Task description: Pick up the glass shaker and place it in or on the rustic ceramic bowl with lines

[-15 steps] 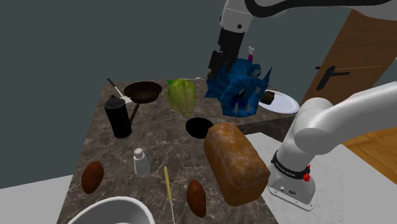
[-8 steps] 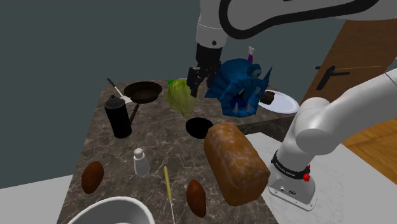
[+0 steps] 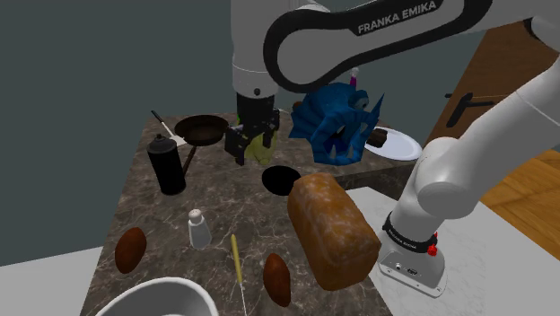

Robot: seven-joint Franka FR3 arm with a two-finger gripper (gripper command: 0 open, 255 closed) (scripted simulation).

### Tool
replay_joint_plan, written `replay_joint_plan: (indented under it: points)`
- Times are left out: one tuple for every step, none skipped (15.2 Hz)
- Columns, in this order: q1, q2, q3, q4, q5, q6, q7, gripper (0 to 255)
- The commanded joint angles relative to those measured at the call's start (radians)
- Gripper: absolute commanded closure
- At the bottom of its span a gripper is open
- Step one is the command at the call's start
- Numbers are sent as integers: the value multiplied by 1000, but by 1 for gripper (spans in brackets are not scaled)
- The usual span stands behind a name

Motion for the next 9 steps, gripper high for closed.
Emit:
replay_joint_plan:
  points:
    - [-3,79,49,43,-27,26,62,0]
    - [-4,117,71,64,-44,36,92,0]
    - [-4,156,93,86,-63,45,124,0]
    - [-4,196,113,109,-85,52,156,0]
    - [-3,237,133,134,-109,58,190,0]
    - [0,280,151,160,-136,63,225,0]
    - [4,324,167,187,-165,65,260,0]
    - [10,370,181,216,-197,67,296,0]
    - [19,416,192,246,-229,66,332,0]
